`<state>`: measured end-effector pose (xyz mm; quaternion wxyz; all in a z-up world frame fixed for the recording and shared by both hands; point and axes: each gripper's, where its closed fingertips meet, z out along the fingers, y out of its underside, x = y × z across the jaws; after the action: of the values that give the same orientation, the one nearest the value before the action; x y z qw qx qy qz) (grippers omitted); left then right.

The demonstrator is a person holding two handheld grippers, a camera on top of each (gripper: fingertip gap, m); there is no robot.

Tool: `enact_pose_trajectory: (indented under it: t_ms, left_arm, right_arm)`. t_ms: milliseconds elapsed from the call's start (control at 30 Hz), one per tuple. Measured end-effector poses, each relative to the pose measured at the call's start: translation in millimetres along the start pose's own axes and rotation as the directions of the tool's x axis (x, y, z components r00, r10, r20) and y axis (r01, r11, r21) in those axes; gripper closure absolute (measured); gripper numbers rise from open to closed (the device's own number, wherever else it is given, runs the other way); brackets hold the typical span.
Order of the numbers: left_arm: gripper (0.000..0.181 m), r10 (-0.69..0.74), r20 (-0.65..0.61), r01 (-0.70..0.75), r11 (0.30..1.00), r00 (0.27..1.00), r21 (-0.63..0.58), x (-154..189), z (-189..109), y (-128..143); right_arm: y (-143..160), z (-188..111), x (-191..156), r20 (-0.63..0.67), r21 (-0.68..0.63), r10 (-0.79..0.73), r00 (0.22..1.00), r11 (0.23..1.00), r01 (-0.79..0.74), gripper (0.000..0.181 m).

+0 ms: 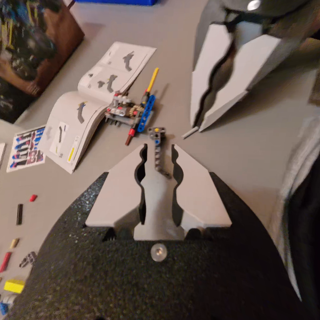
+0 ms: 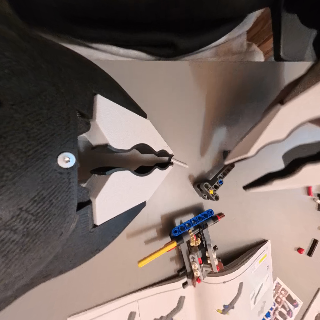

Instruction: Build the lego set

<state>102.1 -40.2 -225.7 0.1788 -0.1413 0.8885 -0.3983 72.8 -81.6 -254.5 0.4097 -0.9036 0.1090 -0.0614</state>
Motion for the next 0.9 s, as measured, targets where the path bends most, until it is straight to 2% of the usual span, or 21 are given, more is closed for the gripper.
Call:
enact_pose_trajectory:
  t_ms: [33, 100, 233, 400, 633, 800, 900]
  left_arm:
    - [0.159, 0.031, -0.013, -0.031, 0.999, 0.999, 0.008, 9.2, -2.7, -1.9]
    - [0.163, 0.024, -0.048, -0.025, 1.0, 0.999, -0.013, 28.9, -4.2, 1.9]
    - [0.165, -0.069, -0.082, 0.064, 0.996, 0.994, -0.061, 57.4, 2.3, 13.4]
    - [0.164, -0.132, -0.022, 0.13, 0.988, 0.991, -0.089, 58.4, 12.9, 14.0]
    - [0.17, -0.204, -0.084, 0.195, 0.976, 0.975, -0.101, 62.3, 15.8, 12.2]
    - [0.166, -0.19, -0.102, 0.179, 0.978, 0.976, -0.105, 60.1, 14.1, 14.3]
    - [0.165, -0.208, -0.098, 0.197, 0.974, 0.973, -0.114, 59.1, 14.3, 14.2]
  right_arm:
    - [-1.6, 1.3, -3.7, 0.005, 0.001, 0.039, 0.999, 0.999, -0.039, 0.175]
    - [-5.5, 4.0, -13.3, 0.034, 0.006, 0.094, 0.995, 0.996, -0.094, 0.168]
    - [-7.6, 5.6, -21.5, 0.04, 0.002, 0.103, 0.994, 0.995, -0.103, 0.163]
    - [-5.2, 3.4, -19.7, 0.05, -0.016, 0.1, 0.994, 0.995, -0.1, 0.169]
    - [-10.2, 10.5, -25.4, 0.065, -0.007, 0.055, 0.996, 0.998, -0.055, 0.181]
    - [-11.2, 11.3, -26.3, 0.079, -0.006, 0.041, 0.996, 0.999, -0.04, 0.181]
    - [-6.9, 5.8, -24.2, 0.077, -0.034, 0.022, 0.997, 0.999, -0.02, 0.171]
